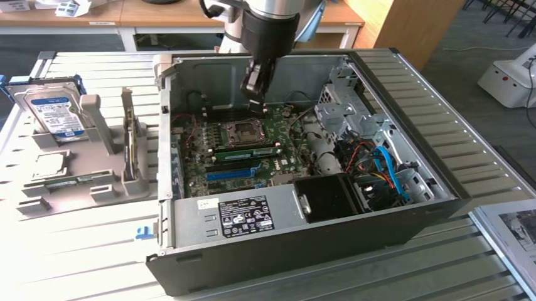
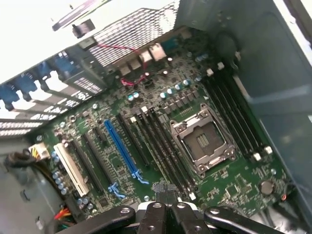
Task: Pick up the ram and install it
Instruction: 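Press down the ram until it locks into place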
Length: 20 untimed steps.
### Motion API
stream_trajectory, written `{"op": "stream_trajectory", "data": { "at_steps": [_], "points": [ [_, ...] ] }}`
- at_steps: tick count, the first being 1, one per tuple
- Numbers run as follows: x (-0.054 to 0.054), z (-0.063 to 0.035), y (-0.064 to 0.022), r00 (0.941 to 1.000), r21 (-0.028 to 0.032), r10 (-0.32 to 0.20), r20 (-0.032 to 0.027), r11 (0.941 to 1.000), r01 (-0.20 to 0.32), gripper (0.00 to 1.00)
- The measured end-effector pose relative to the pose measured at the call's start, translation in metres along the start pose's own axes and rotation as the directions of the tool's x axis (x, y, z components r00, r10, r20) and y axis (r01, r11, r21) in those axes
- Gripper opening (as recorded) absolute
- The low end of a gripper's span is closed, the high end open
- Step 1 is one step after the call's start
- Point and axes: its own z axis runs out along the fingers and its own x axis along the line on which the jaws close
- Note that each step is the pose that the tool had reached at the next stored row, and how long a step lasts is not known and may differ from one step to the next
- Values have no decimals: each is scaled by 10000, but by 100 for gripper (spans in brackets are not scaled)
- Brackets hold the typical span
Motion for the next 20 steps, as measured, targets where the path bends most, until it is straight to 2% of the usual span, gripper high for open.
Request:
{"op": "stream_trajectory", "data": {
  "at_steps": [5,10,15,20],
  "points": [
    [0,2,0,9963,8,856,39,9963,-856,10],
    [0,4,0,9848,12,1733,78,9849,-1733,10],
    [0,6,0,9661,12,2577,117,9662,-2578,10],
    [0,7,0,9399,10,3411,157,9400,-3411,10]
  ]
}}
